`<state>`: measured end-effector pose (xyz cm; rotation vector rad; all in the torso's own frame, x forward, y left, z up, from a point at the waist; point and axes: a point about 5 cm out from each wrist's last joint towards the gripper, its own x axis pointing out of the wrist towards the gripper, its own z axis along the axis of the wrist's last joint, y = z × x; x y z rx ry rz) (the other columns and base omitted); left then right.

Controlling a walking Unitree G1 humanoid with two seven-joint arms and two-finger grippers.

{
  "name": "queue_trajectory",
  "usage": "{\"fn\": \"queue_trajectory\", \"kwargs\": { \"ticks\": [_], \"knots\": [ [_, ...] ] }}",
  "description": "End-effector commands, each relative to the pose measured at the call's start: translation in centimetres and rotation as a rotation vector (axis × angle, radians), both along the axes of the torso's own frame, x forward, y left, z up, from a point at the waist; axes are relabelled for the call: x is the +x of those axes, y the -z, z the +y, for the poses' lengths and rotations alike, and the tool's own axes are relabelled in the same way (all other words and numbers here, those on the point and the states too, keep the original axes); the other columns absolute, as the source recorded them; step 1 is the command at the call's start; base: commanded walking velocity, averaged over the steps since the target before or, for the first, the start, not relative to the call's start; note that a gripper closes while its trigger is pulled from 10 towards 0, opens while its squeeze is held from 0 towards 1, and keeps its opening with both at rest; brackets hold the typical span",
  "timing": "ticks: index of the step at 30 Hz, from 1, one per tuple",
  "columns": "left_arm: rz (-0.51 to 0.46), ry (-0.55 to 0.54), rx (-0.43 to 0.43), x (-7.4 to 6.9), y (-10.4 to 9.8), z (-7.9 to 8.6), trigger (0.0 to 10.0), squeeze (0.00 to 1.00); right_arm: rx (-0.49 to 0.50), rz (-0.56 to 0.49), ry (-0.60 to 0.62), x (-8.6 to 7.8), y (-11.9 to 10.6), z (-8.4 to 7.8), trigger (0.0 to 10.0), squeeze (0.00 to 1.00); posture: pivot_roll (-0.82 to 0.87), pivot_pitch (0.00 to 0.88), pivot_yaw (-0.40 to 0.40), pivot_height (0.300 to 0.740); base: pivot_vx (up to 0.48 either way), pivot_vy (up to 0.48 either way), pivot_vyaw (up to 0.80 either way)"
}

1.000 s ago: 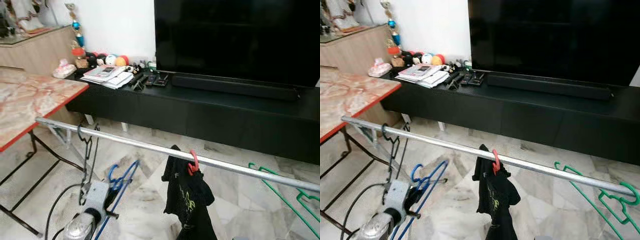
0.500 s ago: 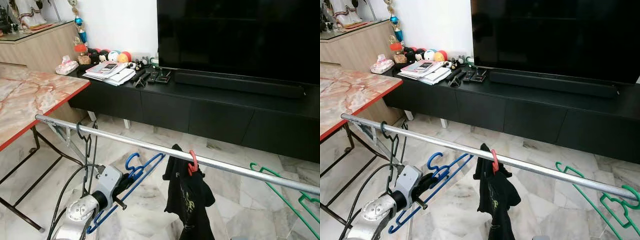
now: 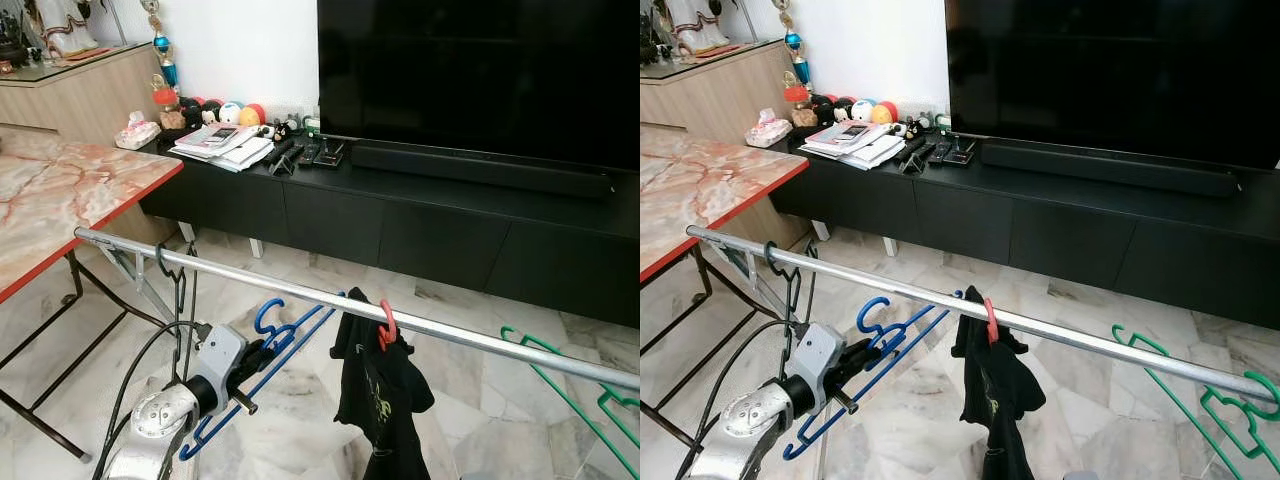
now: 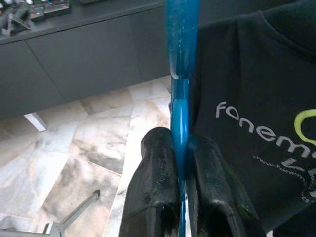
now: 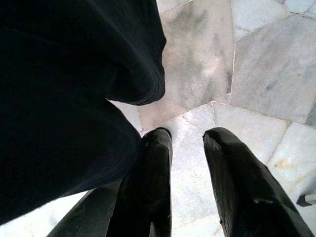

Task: Hang hanger

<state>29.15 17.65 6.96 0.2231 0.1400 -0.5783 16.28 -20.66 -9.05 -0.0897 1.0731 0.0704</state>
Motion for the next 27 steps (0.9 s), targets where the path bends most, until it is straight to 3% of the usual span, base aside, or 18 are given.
{"fn": "queue_trajectory", "kwargs": {
  "ticks": [1,22,27],
  "knots": [
    [-0.005,-0.029,-0.014,0.0,-0.2,0.4,10.0,0.00,-0.003,-0.001,-0.003,0.0,0.0,-0.1,10.0,0.00,0.05,0.017,0.030,0.740,0.000,0.000,0.00],
    [-0.088,-0.051,-0.052,1.7,-2.3,-0.7,10.0,0.00,-0.008,-0.003,-0.016,0.2,-0.1,-0.1,10.0,0.00,0.05,0.029,0.031,0.740,0.000,0.000,0.00],
    [-0.101,-0.130,0.019,2.5,-2.2,-0.4,10.0,0.00,-0.007,-0.003,-0.019,0.2,-0.1,0.0,10.0,0.00,0.05,0.031,0.031,0.740,0.000,0.000,0.00]
  ]
}}
